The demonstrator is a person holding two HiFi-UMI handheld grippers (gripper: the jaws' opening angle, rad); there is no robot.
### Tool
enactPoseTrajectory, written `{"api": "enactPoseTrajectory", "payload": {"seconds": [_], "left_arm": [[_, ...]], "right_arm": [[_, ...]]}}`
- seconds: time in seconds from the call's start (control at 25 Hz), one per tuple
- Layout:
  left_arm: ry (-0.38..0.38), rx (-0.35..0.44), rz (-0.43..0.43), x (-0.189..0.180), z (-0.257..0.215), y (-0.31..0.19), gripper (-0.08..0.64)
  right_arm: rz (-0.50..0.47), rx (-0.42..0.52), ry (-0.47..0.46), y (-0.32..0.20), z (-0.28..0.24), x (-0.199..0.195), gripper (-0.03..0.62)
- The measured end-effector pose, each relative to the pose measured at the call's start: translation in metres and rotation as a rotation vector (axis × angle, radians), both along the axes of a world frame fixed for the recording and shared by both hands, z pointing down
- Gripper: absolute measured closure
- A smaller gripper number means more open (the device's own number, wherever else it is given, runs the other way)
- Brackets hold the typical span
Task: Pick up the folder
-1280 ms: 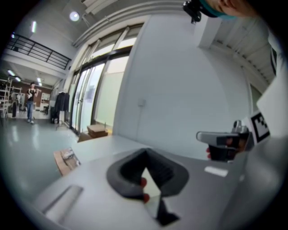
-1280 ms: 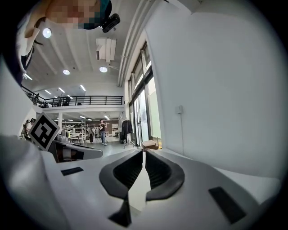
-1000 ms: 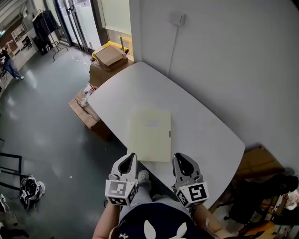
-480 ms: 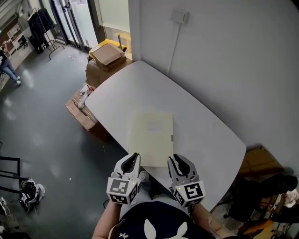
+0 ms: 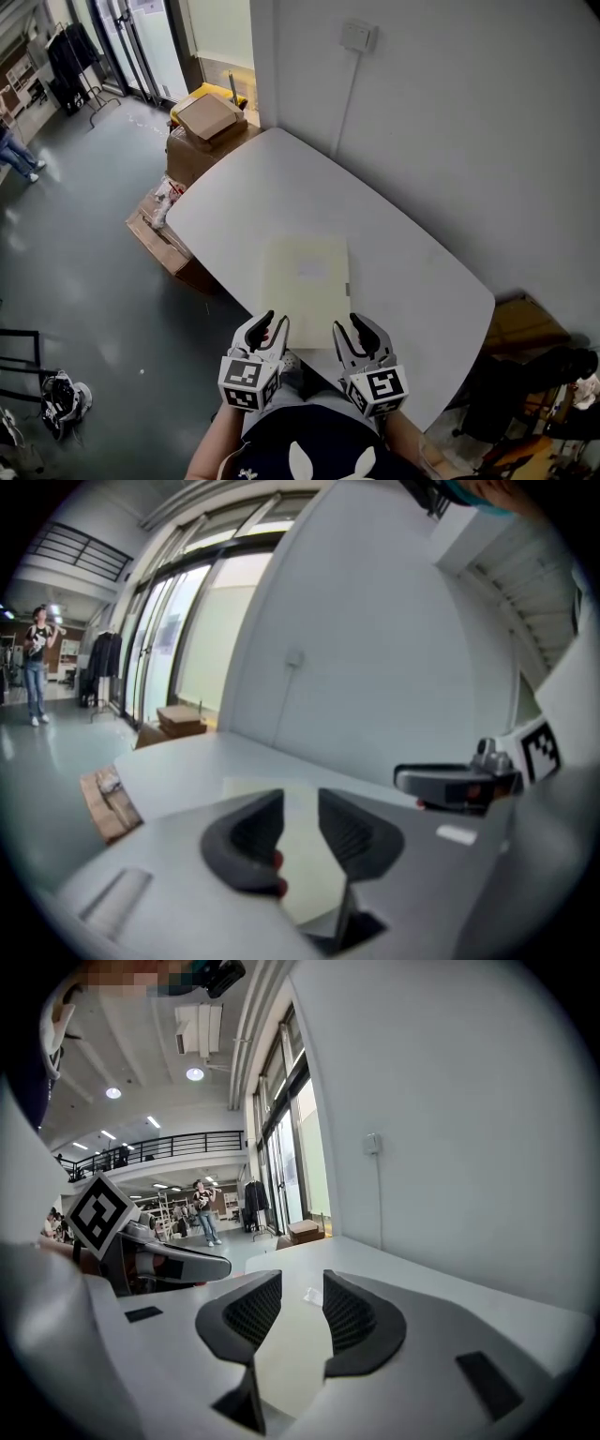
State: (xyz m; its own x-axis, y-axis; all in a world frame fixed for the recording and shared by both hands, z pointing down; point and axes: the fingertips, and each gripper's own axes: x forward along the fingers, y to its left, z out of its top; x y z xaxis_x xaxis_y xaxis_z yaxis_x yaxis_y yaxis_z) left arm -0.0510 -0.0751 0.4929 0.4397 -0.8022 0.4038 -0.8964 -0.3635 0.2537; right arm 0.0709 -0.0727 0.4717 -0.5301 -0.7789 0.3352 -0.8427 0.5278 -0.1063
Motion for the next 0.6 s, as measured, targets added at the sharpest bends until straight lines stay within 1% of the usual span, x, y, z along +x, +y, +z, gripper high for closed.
{"api": "enactPoseTrajectory", "payload": {"seconds": [0.16, 0.36, 0.48, 0.6], "left_arm": [[0.029, -0.045, 0.045, 0.001, 0.011, -0.009, 0.414], [0.032, -0.068, 0.088, 0.0, 0.023, -0.018, 0.377], [0.039, -0.072, 0.1, -0.002, 0.025, -0.023, 0.362], [0.031, -0.084, 0.098, -0.006, 0.032, -0.028, 0.348]], "right_arm": [[0.026, -0.024, 0.006, -0.008, 0.009, -0.003, 0.462], [0.061, -0.071, 0.023, -0.015, 0.028, -0.005, 0.436], [0.072, -0.097, 0.029, -0.017, 0.037, -0.006, 0.422], [0.08, -0.113, 0.034, -0.02, 0.042, -0.006, 0.408]]}}
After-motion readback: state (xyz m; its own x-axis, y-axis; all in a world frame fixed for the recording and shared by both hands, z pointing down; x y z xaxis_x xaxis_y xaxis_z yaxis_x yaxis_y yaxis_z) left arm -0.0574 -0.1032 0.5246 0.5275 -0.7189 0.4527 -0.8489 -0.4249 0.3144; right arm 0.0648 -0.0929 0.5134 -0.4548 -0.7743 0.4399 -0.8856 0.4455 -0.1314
